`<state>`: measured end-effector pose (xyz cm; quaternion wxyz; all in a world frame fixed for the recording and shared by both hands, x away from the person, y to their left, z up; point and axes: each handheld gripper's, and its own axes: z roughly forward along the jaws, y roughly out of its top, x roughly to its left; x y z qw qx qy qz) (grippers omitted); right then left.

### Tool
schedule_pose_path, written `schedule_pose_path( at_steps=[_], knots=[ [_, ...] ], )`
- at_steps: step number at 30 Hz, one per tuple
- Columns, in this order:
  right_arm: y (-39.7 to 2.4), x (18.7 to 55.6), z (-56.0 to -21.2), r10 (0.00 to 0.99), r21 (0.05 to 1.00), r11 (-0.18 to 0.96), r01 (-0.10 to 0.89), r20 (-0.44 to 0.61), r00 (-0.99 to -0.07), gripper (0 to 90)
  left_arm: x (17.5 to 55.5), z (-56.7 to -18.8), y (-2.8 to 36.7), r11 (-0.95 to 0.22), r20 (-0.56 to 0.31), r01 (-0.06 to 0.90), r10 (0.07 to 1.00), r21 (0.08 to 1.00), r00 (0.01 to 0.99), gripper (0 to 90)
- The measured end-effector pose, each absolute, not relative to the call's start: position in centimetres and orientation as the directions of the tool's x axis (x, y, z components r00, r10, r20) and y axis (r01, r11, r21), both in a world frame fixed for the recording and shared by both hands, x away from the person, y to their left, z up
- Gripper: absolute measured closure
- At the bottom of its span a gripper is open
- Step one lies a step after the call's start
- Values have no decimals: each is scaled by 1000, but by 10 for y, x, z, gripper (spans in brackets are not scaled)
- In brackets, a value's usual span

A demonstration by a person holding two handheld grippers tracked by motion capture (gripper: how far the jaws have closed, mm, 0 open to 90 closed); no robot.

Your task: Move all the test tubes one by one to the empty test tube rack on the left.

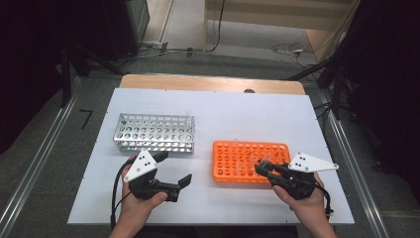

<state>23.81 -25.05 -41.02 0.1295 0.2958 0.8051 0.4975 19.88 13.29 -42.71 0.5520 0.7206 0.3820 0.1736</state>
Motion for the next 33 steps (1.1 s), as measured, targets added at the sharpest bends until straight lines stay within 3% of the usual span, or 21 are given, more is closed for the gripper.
schedule_pose_path(
  at_steps=[20, 27, 33],
  knots=[
    [-215, 222, -414, 518, 868, 381, 319, 85, -851, 736, 193, -419, 117, -103, -181, 352, 707, 930, 683, 7],
    [-203, 219, -419, 494, 859, 406, 311, 80, -866, 736, 191, -417, 109, -106, -195, 357, 678, 928, 709, 36],
    [-194, 216, -422, 476, 853, 425, 303, 75, -876, 736, 189, -416, 99, -121, -192, 367, 680, 922, 707, 123]
  ],
)
